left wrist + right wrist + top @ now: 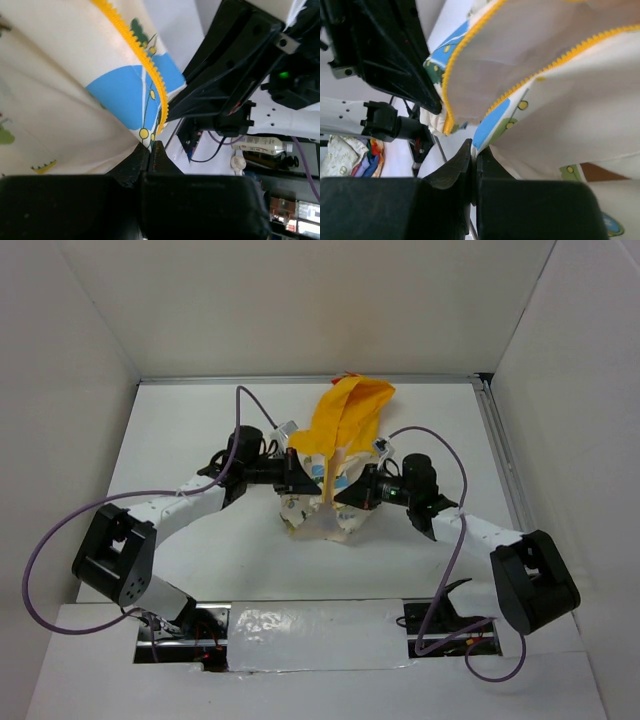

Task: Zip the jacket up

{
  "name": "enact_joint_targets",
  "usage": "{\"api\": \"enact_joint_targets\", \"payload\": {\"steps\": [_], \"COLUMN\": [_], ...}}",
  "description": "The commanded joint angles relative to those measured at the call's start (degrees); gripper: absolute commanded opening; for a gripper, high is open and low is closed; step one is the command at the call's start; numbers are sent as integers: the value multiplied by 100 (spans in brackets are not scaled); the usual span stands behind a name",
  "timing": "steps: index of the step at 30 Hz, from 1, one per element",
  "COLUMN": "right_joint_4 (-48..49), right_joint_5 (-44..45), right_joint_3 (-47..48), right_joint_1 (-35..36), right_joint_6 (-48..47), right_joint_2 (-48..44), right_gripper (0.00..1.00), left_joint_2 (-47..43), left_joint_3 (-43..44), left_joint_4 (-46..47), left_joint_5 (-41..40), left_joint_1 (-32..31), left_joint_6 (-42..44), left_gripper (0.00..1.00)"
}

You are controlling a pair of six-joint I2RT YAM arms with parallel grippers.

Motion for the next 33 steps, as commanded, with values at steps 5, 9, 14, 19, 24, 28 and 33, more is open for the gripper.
{"api": "enact_joint_targets", "payload": {"steps": [5, 9, 14, 19, 24, 28, 33], "right_joint_4": [1839, 2261, 2306, 2218, 2288, 2323, 1991], "right_joint_5": [378, 625, 906, 889, 959, 854, 635], "right_joint_3": [-422, -615, -809, -757, -748, -748, -695], "right_joint_1": [378, 395, 404, 413, 430, 439, 457], "right_joint_6": [111, 296, 270, 252, 296, 287, 139], "right_joint_2": [-704, -976, -1451, -1566, -1601, -1654, -1960], "right_gripper": [0, 0, 0, 0, 0, 0, 0], "left_joint_2": [143, 73, -138, -191, -86, 2, 29], "left_joint_3": [-134, -301, -459, -521, -565, -574, -529], "left_joint_4": [1930, 2502, 2792, 3179, 3539, 3760, 3558], "left_joint_5": [668, 643, 520, 668, 897, 986, 828], "left_joint_1": [31, 31, 31, 40, 48, 48, 127], "left_joint_6": [-1424, -1839, -2041, -2269, -2463, -2586, -2472], "left_gripper": [0, 0, 0, 0, 0, 0, 0]}}
